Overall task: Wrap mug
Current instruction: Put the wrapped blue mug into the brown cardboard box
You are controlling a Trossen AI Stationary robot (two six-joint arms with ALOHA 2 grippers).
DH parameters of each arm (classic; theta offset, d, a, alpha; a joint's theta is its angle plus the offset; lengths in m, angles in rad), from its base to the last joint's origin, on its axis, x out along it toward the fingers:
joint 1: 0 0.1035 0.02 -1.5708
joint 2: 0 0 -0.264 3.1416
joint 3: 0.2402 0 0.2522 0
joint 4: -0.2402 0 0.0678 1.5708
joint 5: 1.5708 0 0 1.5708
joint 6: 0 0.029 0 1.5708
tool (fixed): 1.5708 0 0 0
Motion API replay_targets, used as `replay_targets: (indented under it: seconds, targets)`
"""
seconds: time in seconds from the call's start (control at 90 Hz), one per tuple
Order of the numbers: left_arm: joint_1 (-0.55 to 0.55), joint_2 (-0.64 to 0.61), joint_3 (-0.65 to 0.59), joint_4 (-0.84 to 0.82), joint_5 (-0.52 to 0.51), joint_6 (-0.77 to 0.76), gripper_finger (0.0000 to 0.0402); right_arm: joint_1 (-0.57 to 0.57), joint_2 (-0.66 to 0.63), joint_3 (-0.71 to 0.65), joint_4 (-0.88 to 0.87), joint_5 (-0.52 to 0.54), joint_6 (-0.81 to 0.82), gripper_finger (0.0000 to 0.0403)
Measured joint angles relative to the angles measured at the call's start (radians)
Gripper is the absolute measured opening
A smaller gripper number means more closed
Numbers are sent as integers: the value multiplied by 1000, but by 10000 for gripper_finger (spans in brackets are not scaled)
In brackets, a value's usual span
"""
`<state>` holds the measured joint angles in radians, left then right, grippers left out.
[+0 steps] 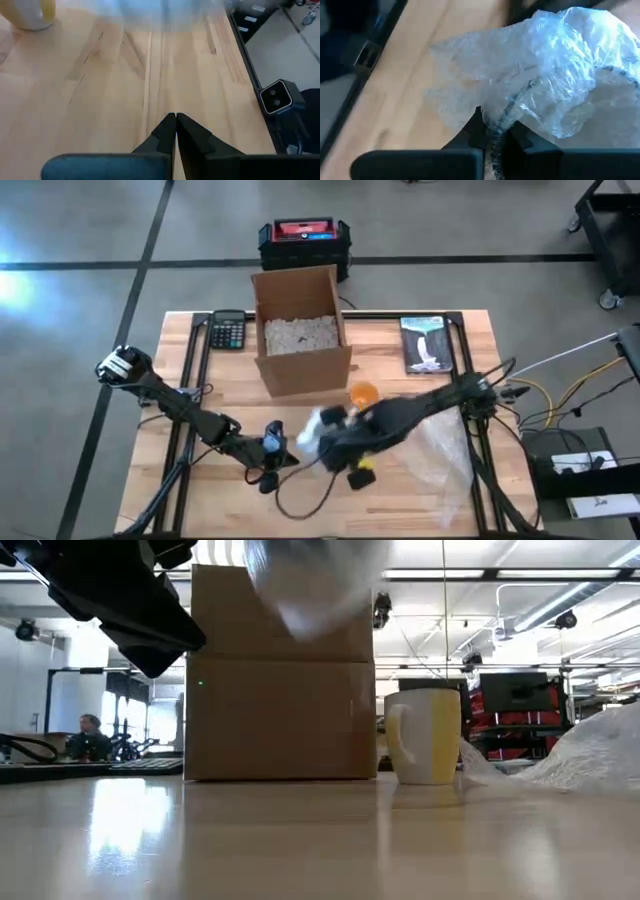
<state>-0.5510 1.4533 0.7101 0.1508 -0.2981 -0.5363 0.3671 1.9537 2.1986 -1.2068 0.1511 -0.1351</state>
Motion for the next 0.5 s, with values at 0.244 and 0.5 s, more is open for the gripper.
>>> replay_targets:
  seconds: [0.244, 0.5]
  targets:
    - [1, 0, 0, 6, -14, 3, 0, -200, -183, 2, 402, 223, -251, 9]
    - [1, 0, 0, 5, -16, 1, 0, -597, -123, 2, 541, 38, -68, 9]
